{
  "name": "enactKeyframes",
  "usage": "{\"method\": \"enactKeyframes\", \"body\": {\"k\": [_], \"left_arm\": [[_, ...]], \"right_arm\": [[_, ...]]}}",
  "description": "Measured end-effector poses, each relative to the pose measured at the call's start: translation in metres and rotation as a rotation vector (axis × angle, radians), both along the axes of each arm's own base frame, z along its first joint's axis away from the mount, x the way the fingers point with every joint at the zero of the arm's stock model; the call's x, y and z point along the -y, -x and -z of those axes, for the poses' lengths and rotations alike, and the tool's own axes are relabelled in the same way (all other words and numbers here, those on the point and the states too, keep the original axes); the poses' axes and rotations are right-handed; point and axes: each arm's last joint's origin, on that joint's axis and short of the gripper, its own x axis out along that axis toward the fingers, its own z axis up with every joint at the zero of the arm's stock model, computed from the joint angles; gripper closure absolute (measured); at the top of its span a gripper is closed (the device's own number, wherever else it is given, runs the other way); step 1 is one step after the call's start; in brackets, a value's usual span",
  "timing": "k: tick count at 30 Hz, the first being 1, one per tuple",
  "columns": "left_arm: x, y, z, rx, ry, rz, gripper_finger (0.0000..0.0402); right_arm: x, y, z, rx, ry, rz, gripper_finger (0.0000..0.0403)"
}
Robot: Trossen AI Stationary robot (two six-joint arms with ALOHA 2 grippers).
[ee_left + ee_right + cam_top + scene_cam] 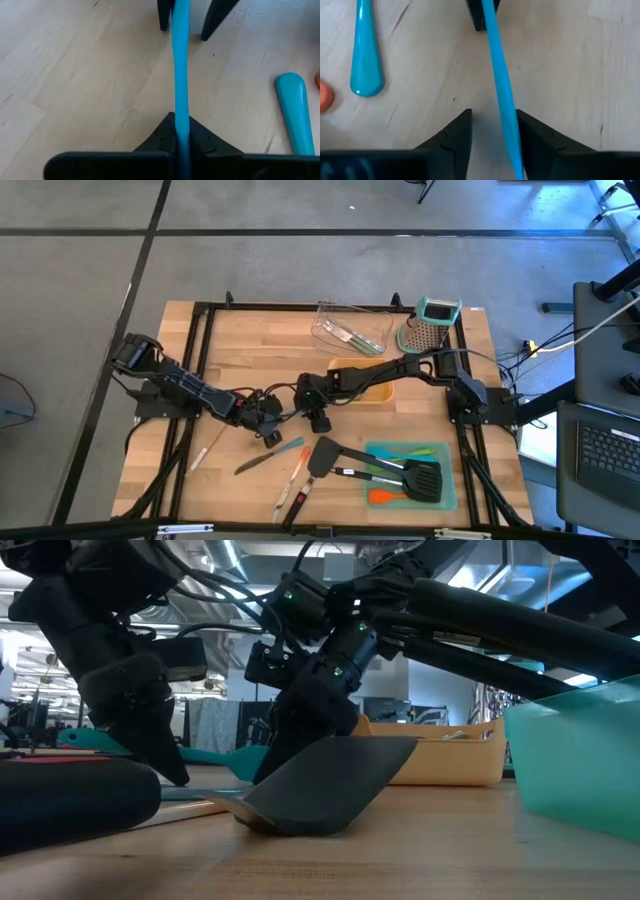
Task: Pick & Place Kitchen Items
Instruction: Put the blue silicone spatula into the green bin
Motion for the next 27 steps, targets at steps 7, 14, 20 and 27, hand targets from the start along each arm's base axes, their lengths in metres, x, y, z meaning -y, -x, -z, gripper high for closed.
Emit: {"method": "enactKeyframes", "body": {"k": [7, 14, 20, 27], "left_arm": [[0.004, 0.002, 0.0, 0.01, -0.008, -0.009, 0.0398], [0.016, 0.01, -0.006, 0.062, -0.026, -0.055, 0.0398], [0.026, 0.014, -0.009, 0.134, -0.063, -0.109, 0.0398], [0.041, 0.022, -0.012, 0.252, -0.116, -0.181, 0.0398]], "right_arm": [[0.004, 0.0, -0.006, 0.013, 0.012, 0.102, 0.0301], [0.005, 0.001, -0.028, 0.057, 0.012, 0.095, 0.0285], [0.003, 0.008, -0.067, 0.134, 0.019, 0.075, 0.0254], [-0.009, 0.028, -0.134, 0.283, 0.027, 0.079, 0.0208]]}}
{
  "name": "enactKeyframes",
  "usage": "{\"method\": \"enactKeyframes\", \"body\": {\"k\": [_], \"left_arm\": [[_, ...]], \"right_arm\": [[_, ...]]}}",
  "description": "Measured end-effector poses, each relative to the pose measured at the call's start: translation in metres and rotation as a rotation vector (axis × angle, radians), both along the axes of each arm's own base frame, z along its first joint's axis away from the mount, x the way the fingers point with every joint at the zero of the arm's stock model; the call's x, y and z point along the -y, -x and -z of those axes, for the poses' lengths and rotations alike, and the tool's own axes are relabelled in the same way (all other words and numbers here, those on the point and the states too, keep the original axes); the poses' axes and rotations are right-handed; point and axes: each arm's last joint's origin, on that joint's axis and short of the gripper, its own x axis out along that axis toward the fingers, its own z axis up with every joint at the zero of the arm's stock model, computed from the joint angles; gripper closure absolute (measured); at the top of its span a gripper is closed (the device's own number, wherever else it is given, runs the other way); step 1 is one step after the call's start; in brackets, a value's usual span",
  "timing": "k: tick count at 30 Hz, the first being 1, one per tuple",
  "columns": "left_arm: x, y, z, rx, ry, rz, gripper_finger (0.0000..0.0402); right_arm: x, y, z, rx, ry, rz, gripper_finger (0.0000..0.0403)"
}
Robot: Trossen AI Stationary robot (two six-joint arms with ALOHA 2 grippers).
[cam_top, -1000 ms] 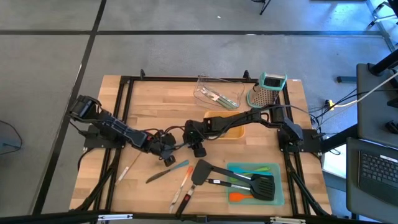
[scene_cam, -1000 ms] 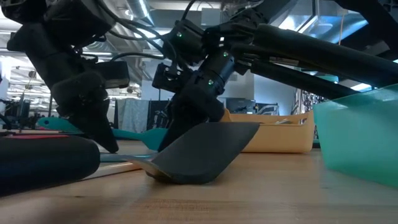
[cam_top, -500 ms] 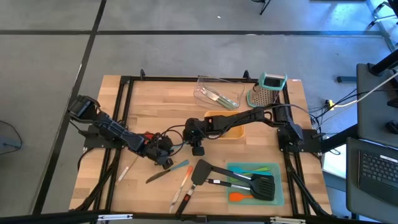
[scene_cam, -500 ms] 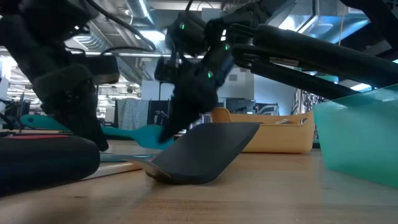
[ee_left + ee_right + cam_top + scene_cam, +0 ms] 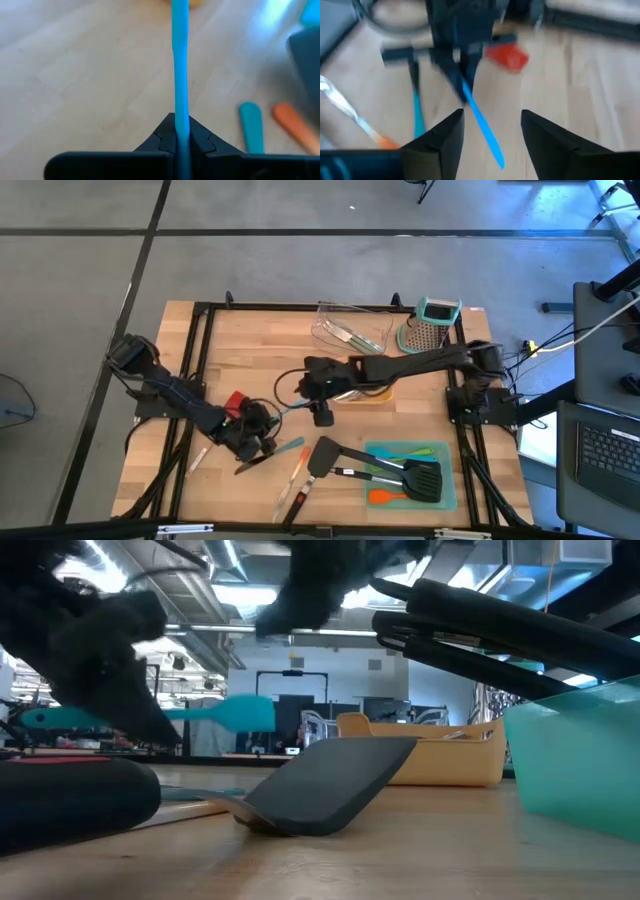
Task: Pick & Place Kitchen Items
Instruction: Put the blue silicone spatula into the green bin
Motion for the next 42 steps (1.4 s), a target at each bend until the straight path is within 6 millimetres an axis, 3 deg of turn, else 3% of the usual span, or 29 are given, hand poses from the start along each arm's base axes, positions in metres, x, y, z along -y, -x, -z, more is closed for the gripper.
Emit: {"method": "enactKeyframes", "body": {"k": [6, 12, 19, 26, 31, 36, 42], "left_arm": [[0.022, 0.015, -0.009, 0.21, -0.145, -0.058, 0.0398], [0.054, 0.026, -0.031, 0.414, -0.356, -0.036, 0.0398], [0.073, 0.025, -0.072, 0.476, -0.488, 0.019, 0.0398], [0.073, 0.008, -0.119, 0.695, -0.564, 0.267, 0.0398], [0.072, -0.012, -0.143, 0.826, -0.639, 0.39, 0.0398], [0.068, -0.033, -0.145, 0.882, -0.67, 0.439, 0.0398], [0.069, -0.045, -0.14, 0.874, -0.674, 0.439, 0.0398]], "right_arm": [[-0.011, 0.017, -0.036, 0.123, -0.039, -0.03, 0.0182], [-0.02, 0.032, -0.041, 0.247, -0.13, -0.093, 0.0178], [-0.038, 0.044, -0.044, 0.458, -0.259, -0.234, 0.0178], [-0.072, 0.051, -0.045, 0.498, -0.241, -0.342, 0.0178], [-0.09, 0.055, -0.052, 0.583, -0.187, -0.325, 0.0178], [-0.106, 0.06, -0.063, 0.723, -0.119, -0.308, 0.0178], [-0.121, 0.074, -0.082, 0.832, -0.105, -0.341, 0.0178]]}}
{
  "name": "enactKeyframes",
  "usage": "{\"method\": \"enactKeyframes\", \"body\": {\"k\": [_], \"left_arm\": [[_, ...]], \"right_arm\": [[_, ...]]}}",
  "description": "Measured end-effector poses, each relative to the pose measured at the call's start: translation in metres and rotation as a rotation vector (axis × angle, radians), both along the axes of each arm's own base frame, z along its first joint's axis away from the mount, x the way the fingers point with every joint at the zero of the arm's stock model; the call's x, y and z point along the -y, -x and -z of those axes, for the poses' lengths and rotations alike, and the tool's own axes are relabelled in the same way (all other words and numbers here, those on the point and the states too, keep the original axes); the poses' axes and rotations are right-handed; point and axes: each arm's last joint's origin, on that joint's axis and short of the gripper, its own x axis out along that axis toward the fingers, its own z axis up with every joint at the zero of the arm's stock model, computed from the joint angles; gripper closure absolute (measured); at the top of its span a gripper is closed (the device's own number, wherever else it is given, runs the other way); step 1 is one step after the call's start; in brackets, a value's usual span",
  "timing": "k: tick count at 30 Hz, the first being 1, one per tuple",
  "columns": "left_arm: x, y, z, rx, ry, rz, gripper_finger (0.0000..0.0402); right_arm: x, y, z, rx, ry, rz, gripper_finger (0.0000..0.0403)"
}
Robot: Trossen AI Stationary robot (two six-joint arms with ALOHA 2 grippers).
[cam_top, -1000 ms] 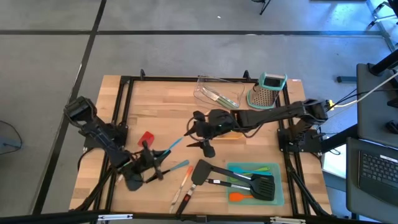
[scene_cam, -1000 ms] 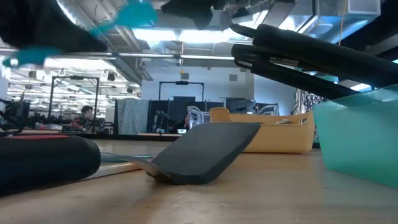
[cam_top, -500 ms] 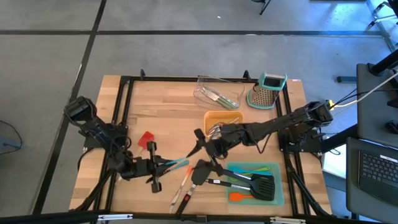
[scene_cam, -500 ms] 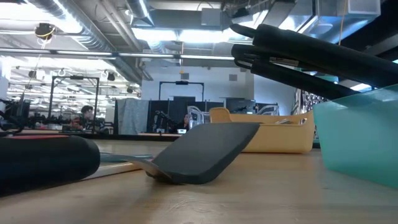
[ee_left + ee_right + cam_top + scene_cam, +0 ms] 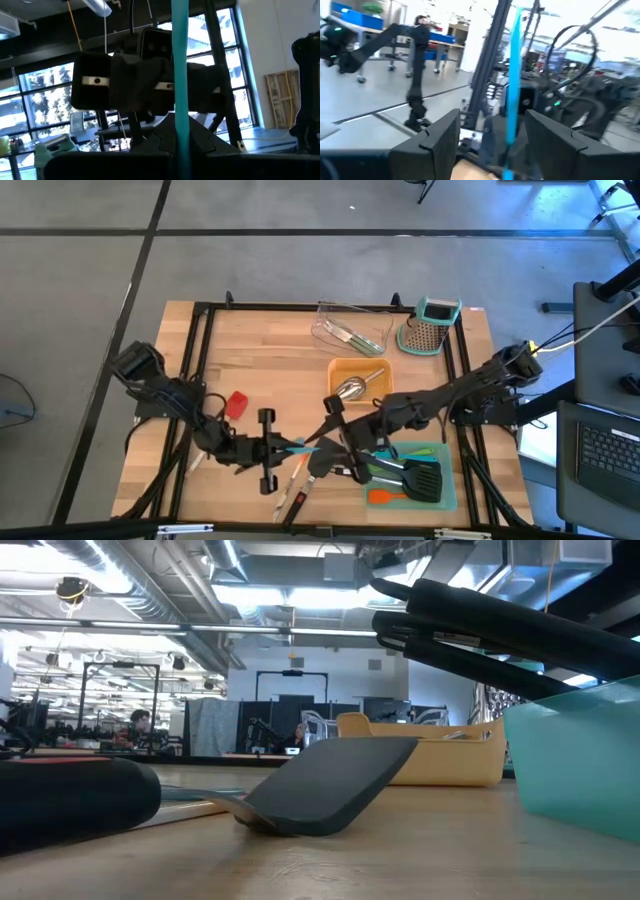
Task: Pick & Place Kitchen Items
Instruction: Put the blue silicone spatula into the green bin
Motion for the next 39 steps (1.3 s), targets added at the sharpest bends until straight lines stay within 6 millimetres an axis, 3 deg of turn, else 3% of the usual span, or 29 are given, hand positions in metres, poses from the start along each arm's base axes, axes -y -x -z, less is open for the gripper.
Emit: {"method": "enactKeyframes", "body": {"k": [11, 22, 39], "left_arm": [[-0.001, -0.009, 0.0, 0.011, 0.002, 0.011, 0.0398], [-0.024, -0.026, -0.001, 0.042, 0.015, 0.044, 0.0398], [-0.041, -0.036, -0.002, 0.074, 0.016, 0.122, 0.0398]], "right_arm": [[-0.002, 0.006, -0.008, 0.015, -0.033, 0.066, 0.0178], [-0.002, 0.006, -0.008, 0.018, -0.036, 0.066, 0.0178], [0.009, 0.001, -0.008, 0.012, -0.049, 0.118, 0.0185]]}}
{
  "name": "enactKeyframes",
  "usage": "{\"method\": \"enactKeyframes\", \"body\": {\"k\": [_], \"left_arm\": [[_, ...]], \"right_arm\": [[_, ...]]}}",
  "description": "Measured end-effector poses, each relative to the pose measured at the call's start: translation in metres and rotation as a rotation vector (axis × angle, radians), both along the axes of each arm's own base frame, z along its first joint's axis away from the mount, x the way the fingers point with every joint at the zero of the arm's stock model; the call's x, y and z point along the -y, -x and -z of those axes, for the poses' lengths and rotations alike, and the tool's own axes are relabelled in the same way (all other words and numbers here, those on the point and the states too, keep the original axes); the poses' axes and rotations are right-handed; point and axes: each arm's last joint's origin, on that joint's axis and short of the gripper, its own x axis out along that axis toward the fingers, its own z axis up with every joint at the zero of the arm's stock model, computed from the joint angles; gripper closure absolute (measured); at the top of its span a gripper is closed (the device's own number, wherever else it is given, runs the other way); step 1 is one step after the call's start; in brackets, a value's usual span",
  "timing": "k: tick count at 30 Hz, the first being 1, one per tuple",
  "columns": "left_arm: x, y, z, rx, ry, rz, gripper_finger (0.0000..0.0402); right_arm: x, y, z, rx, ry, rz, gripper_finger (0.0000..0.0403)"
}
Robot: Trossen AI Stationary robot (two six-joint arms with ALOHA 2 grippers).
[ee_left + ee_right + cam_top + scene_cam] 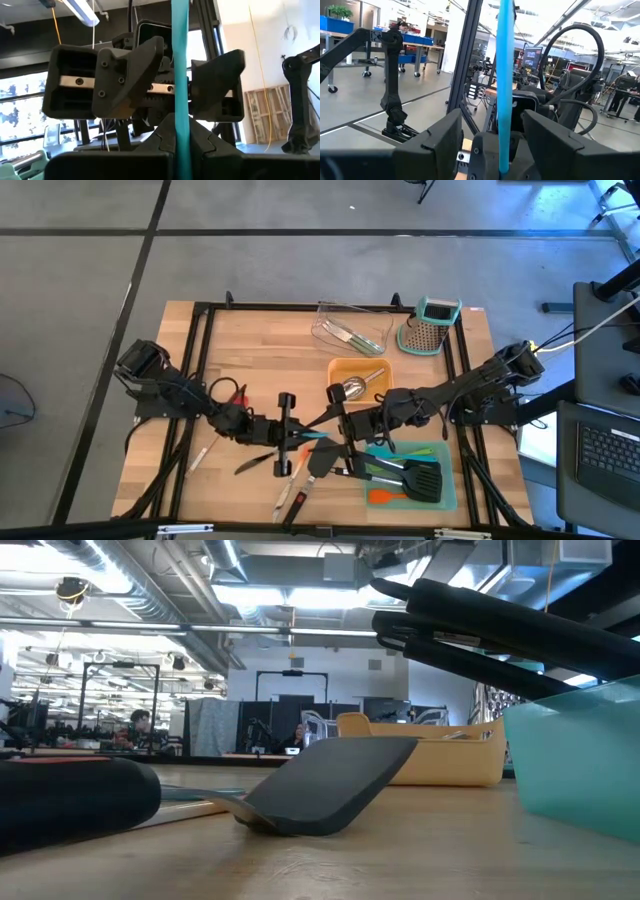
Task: Pick & Place Kitchen Items
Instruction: Put the blue silicone spatula into the green bin
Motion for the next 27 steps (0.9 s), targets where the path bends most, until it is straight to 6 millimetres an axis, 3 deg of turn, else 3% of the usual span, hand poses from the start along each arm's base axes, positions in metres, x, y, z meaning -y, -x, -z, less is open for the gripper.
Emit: {"method": "enactKeyframes", "body": {"k": [4, 11, 19, 27], "left_arm": [[0.0, 0.0, 0.0, 0.001, -0.001, 0.003, 0.0398], [0.0, 0.0, 0.001, -0.005, 0.006, -0.001, 0.0398], [0.002, 0.001, 0.004, -0.045, 0.023, -0.058, 0.0377], [0.015, 0.012, -0.002, -0.087, 0.022, -0.036, 0.0266]], "right_arm": [[0.001, -0.001, 0.0, -0.007, -0.019, 0.001, 0.0229], [0.004, -0.002, 0.005, -0.066, -0.029, 0.087, 0.0381], [0.001, 0.0, 0.008, -0.103, 0.006, 0.187, 0.0389], [-0.01, 0.006, -0.007, -0.254, 0.099, 0.297, 0.0391]]}}
